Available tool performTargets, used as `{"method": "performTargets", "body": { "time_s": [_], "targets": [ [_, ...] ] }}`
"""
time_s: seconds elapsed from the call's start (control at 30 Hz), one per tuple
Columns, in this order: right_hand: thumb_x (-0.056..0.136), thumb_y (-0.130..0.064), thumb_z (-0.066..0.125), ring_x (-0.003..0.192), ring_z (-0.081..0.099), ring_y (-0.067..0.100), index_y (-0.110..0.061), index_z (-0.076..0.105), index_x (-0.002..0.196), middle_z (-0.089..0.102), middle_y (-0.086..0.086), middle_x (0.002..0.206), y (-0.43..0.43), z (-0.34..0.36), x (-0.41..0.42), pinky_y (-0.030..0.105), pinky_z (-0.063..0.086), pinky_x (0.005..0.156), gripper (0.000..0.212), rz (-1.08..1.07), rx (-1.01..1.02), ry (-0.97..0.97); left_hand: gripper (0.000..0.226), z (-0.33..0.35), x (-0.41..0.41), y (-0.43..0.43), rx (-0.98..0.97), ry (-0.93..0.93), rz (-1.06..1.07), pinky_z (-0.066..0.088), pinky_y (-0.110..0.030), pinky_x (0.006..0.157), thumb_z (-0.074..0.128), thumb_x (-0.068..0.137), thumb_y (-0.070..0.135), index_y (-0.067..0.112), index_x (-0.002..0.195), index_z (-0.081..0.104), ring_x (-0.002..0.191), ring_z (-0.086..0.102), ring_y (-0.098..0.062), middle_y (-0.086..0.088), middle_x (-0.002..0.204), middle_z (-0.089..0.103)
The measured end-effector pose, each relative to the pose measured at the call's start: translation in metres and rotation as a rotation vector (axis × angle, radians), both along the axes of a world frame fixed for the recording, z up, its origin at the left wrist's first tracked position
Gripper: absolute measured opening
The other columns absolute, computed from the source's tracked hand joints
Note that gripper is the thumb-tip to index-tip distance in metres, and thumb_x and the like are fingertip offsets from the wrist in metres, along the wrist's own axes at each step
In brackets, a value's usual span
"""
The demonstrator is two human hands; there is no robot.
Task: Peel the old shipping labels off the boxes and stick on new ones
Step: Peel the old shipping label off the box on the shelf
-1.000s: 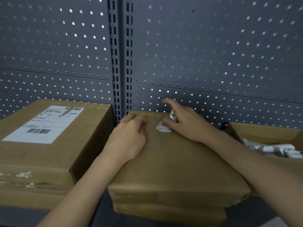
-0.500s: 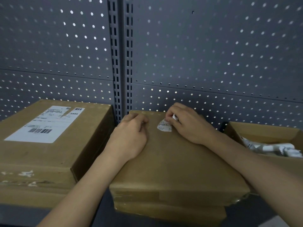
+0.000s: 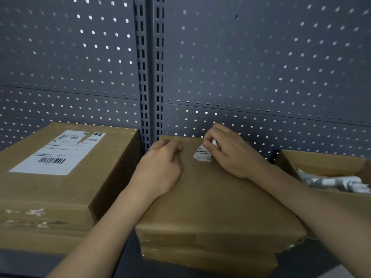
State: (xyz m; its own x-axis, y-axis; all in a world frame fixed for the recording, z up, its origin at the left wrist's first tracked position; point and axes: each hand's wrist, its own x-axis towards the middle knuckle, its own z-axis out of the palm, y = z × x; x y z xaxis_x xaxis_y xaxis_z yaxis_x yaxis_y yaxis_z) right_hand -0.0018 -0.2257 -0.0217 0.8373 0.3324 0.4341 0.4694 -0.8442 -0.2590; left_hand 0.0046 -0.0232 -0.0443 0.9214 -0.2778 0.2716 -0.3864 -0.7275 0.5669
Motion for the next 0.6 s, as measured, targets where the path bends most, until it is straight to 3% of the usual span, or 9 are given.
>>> {"method": "performTargets", "body": {
  "time_s": [0.17,0.27,0.43,0.53,0.6],
  "targets": [
    [0.101,-0.027,0.043,0.081,0.046,0.006,-0.024,0.047,0.088,0.045,-0.012,0.093,-0.0002,-0.0004,-0.001,0.027,0.041,0.071,0.014,0.025,0.041,-0.028,0.038,-0.0001,0.0003,-0.0002,0.003,0.0,-0.002,0.038,-0.037,0.105,0.039,0.095,0.014,0.027,0.126,0.055,0.129,0.043,-0.022,0.004,0.138,0.046],
    [0.101,-0.026,0.043,0.081,0.046,0.004,-0.023,0.047,0.088,0.044,-0.013,0.091,-0.0005,-0.0016,0.0008,0.023,0.04,0.07,0.014,0.03,0.036,-0.029,0.038,0.0,0.0012,-0.0003,0.001,0.006,-0.007,0.038,-0.037,0.105,0.038,0.095,0.015,0.027,0.126,0.055,0.129,0.043,-0.022,0.004,0.138,0.046],
    [0.098,-0.031,0.036,0.061,0.041,0.004,-0.018,0.043,0.083,0.044,-0.01,0.067,-0.0042,0.0022,0.0018,0.018,0.032,0.057,0.021,-0.067,0.404,-0.139,0.036,-0.001,0.0005,0.002,-0.013,0.016,-0.01,0.038,-0.037,0.104,0.039,0.095,0.015,0.028,0.125,0.055,0.125,0.045,-0.021,0.005,0.136,0.047],
    [0.095,-0.04,0.048,0.058,0.046,0.009,-0.018,0.04,0.078,0.046,-0.002,0.064,-0.0045,0.0014,-0.0004,0.027,0.038,0.055,0.029,-0.098,0.371,-0.083,0.036,-0.0007,0.0008,0.0003,0.005,-0.004,-0.014,0.039,-0.038,0.103,0.039,0.095,0.016,0.028,0.125,0.055,0.126,0.044,-0.021,0.006,0.135,0.048],
    [0.092,-0.032,0.06,0.058,0.047,0.012,-0.015,0.04,0.076,0.052,0.007,0.065,-0.0045,0.0019,0.0004,0.03,0.039,0.055,0.031,-0.125,0.389,-0.074,0.035,-0.0004,0.0014,0.0001,0.002,-0.003,-0.01,0.039,-0.037,0.102,0.04,0.095,0.016,0.028,0.123,0.055,0.125,0.045,-0.02,0.006,0.134,0.048]
  ]
}}
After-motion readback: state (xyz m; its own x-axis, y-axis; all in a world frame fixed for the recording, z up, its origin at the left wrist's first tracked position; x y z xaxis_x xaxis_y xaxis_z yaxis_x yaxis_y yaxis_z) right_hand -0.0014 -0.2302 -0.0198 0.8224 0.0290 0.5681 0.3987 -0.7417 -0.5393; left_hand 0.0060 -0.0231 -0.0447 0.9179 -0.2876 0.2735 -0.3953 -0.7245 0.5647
